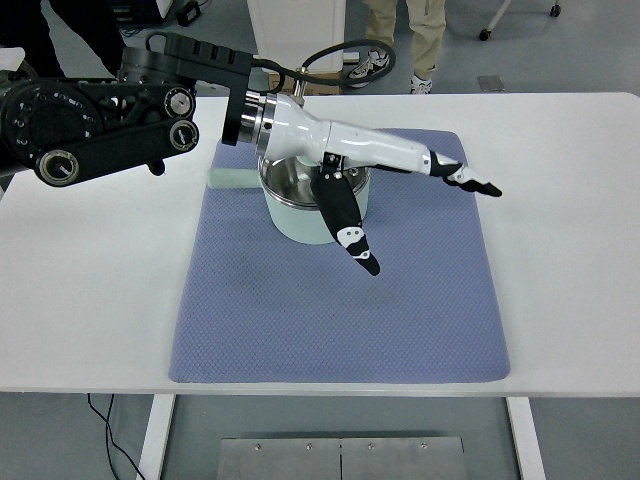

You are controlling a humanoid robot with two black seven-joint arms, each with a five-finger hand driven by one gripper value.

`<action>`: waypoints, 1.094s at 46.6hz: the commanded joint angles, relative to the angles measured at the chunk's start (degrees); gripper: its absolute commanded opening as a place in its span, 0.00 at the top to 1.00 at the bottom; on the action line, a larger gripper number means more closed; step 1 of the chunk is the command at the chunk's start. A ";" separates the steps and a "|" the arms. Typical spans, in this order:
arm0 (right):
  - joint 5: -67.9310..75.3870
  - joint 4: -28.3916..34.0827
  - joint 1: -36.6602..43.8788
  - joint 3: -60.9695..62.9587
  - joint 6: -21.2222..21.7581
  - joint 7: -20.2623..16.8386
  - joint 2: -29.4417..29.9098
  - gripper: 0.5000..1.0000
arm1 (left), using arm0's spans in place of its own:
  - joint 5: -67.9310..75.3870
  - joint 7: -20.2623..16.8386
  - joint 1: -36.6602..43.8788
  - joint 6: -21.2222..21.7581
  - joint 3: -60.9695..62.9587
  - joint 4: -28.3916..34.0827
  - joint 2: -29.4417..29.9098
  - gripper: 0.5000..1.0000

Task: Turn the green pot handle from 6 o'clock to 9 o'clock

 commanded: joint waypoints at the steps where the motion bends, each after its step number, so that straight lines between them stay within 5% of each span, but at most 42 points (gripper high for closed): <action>1: 0.00 -0.03 -0.04 0.00 0.00 0.00 0.00 0.00 | -6.53 -0.01 0.33 0.82 0.03 2.76 -0.02 0.00; 22: 0.00 -0.03 -0.04 0.00 0.00 0.00 0.00 0.00 | -32.99 -0.01 6.65 0.91 0.21 15.16 0.16 0.00; 51: 0.00 -0.03 -0.04 0.00 0.00 0.00 0.00 0.00 | -64.99 -0.01 15.71 3.81 0.64 24.13 0.07 0.00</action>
